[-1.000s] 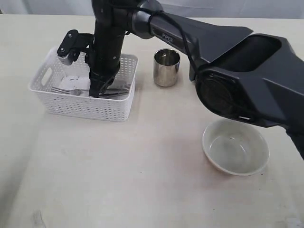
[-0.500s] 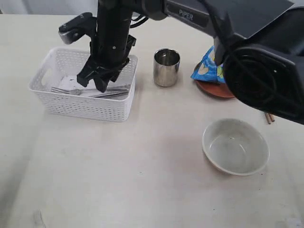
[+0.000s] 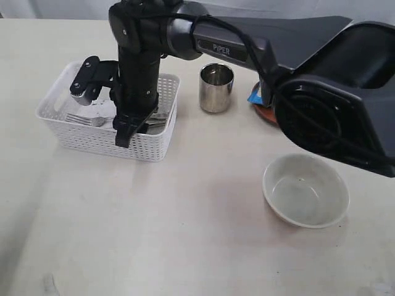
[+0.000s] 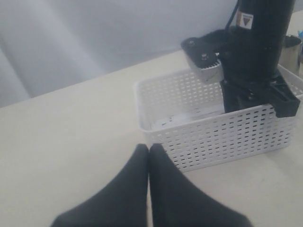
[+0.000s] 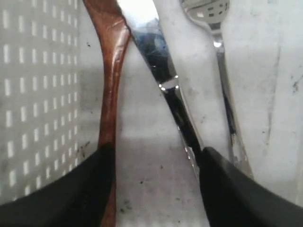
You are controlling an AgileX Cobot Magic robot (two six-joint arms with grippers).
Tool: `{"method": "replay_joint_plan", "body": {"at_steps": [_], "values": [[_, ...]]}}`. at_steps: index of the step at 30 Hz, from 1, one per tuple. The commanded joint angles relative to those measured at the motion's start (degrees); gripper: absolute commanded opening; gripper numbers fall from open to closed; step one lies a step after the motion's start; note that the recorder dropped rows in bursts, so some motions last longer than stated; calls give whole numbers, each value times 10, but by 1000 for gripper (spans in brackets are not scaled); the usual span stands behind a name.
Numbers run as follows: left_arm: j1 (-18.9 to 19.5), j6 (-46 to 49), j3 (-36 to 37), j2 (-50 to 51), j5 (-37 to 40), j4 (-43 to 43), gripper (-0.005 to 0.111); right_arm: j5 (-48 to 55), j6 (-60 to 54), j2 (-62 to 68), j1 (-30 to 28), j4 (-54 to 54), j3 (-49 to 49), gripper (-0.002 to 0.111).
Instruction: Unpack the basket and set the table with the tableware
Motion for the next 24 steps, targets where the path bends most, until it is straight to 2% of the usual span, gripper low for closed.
{"method": "replay_joint_plan", "body": {"at_steps": [1, 5, 7, 11, 16, 24], "values": [[-3, -3, 2, 0, 0, -3, 0, -31, -3, 48, 1, -10, 11, 55], [-3, -3, 2, 0, 0, -3, 0, -37, 9, 50, 1, 5, 11, 50], [-3, -3, 2, 0, 0, -3, 0, -37, 9, 48, 1, 22, 11, 38], [-3, -3, 2, 0, 0, -3, 0, -35, 19, 46, 1, 63, -7, 1], [-3, -3, 2, 0, 0, -3, 0, -83, 172, 48, 1, 108, -72, 0], [-3, -3, 2, 0, 0, -3, 0, -115, 379, 49, -18, 87, -119, 0]]}}
